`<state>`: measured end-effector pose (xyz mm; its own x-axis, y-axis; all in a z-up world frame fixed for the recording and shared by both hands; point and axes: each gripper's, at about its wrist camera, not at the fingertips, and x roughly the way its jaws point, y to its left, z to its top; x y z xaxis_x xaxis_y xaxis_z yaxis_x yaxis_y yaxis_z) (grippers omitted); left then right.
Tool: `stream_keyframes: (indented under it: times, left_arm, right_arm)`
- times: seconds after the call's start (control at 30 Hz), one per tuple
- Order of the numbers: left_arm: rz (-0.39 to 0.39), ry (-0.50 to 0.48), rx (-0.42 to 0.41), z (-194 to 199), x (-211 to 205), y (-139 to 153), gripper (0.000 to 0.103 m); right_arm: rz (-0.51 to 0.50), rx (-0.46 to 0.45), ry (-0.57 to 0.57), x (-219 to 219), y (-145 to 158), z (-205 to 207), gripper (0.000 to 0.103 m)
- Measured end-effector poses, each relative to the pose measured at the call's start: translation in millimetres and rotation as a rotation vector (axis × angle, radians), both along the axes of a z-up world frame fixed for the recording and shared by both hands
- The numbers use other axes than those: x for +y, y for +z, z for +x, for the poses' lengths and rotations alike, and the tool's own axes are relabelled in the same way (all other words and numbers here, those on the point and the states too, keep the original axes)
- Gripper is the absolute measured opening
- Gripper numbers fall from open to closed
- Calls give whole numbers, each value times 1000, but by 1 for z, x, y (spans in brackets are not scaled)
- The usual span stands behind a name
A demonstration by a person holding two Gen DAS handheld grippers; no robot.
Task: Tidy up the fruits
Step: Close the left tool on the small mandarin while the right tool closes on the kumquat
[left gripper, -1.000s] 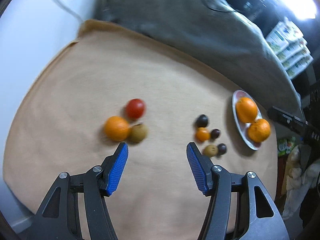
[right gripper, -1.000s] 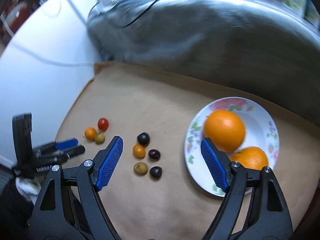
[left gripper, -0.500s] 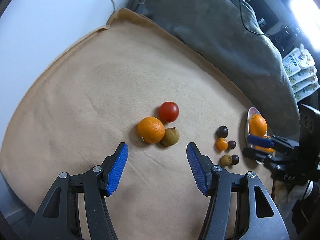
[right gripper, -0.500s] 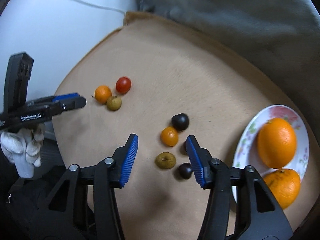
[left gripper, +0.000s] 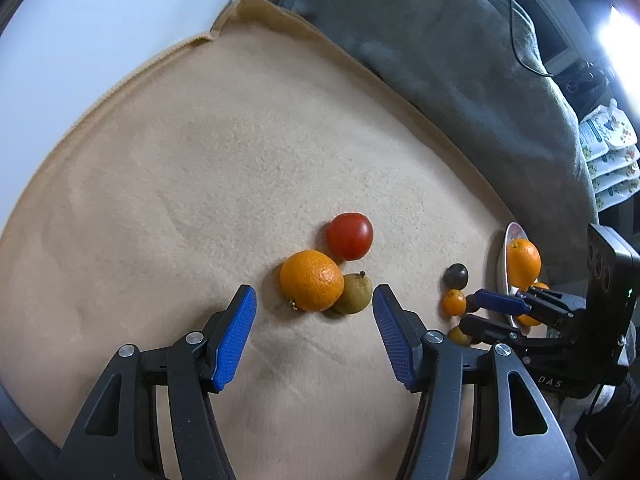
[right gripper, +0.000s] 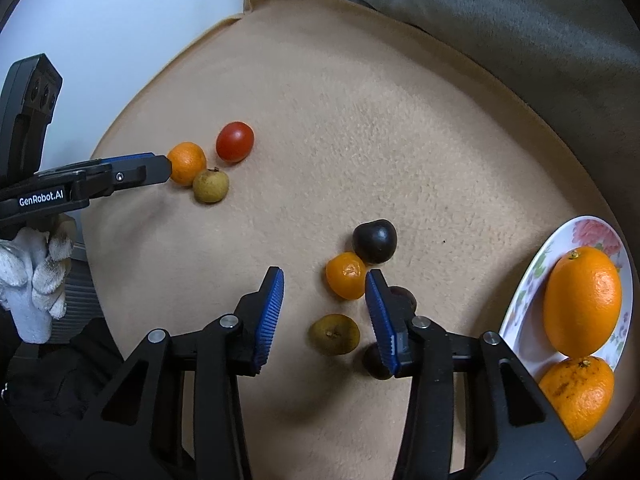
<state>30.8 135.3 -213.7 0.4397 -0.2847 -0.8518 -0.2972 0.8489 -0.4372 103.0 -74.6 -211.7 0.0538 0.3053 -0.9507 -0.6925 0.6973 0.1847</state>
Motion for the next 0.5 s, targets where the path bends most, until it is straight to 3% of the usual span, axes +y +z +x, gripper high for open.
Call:
stream_keyframes:
  times: [0.5]
  left_arm:
    - [-58, 14, 19, 6, 5, -18, 58]
  right_arm:
    - [-29, 16, -20, -1, -11, 10, 36]
